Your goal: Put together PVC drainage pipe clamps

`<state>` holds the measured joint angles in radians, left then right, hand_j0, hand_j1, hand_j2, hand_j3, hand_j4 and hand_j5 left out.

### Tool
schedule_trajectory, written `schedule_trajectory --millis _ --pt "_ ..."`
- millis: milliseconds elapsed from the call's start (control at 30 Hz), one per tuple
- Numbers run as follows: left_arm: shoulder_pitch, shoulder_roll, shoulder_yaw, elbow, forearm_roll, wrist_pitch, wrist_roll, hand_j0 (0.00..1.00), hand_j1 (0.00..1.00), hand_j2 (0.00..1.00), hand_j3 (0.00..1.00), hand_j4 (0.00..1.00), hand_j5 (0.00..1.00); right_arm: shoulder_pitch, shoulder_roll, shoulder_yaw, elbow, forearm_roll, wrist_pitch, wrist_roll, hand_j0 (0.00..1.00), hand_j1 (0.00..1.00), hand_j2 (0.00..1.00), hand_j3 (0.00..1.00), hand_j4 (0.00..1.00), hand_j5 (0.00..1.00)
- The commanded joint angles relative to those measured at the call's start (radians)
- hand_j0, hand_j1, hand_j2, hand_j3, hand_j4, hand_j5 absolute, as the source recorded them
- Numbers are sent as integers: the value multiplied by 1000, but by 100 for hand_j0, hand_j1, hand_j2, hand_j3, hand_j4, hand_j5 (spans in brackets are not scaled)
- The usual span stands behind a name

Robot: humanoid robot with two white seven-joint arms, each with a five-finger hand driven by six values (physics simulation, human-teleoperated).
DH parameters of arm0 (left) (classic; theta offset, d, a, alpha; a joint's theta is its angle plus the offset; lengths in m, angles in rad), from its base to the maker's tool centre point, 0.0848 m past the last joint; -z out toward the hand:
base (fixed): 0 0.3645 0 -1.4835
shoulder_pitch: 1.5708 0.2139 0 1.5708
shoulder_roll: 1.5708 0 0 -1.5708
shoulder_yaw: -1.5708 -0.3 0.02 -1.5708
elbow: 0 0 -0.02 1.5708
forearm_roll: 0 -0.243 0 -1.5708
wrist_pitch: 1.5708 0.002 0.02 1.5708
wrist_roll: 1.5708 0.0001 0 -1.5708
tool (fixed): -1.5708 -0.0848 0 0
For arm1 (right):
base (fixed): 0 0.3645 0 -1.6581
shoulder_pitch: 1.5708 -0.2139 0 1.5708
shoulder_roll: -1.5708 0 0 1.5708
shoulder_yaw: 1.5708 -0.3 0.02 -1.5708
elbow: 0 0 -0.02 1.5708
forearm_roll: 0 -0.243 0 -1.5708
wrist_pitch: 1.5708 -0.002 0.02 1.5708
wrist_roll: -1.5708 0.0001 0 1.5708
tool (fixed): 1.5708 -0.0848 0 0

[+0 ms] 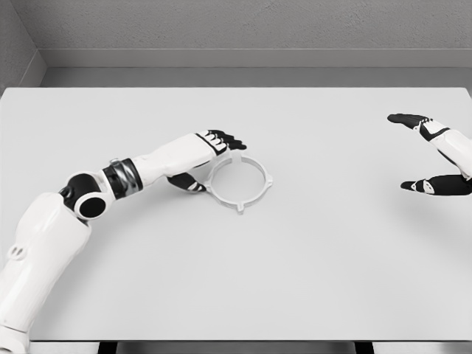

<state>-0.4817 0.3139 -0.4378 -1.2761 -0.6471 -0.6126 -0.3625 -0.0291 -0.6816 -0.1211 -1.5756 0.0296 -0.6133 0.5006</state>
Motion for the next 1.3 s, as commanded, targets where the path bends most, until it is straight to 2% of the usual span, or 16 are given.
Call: schedule_trajectory --millis 0,1267 --pt "0 -4 1 0 7 2 1 100 100 100 100 100 100 0 -1 0 0 -8 2 0 100 100 100 100 100 100" --pt "-14 -33 -24 1 1 2 1 100 100 100 100 100 100 2 -1 0 -3 -8 2 -2 100 100 100 100 100 100"
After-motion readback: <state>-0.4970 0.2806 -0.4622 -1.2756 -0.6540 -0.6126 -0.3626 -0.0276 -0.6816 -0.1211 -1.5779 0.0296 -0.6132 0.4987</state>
